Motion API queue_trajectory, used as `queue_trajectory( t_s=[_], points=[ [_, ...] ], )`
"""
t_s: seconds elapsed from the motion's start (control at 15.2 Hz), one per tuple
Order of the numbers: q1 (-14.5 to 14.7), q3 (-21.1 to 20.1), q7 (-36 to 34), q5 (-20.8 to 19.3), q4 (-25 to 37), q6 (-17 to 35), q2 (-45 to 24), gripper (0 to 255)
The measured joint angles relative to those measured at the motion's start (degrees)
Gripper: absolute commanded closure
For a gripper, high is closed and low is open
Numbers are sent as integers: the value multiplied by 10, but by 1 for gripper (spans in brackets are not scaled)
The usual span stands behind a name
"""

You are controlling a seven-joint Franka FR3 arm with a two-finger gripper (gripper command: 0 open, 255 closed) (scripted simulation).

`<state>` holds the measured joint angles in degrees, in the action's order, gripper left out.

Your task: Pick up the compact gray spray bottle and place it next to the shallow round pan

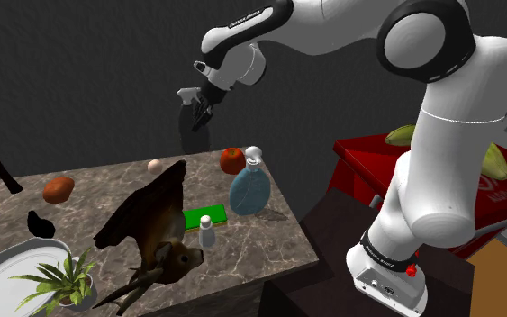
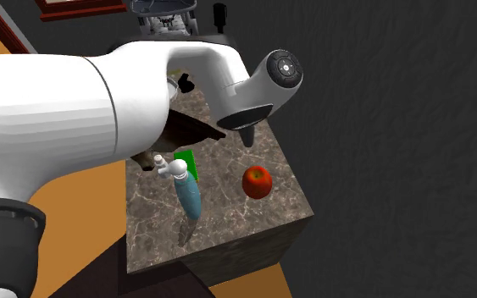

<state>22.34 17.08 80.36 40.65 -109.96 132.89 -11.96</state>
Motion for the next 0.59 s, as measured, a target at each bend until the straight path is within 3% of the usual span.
queue_trajectory(
  t_s=[0.59],
  points=[
    [3, 8, -46, -38, 34, -47, 25, 255]
  ],
)
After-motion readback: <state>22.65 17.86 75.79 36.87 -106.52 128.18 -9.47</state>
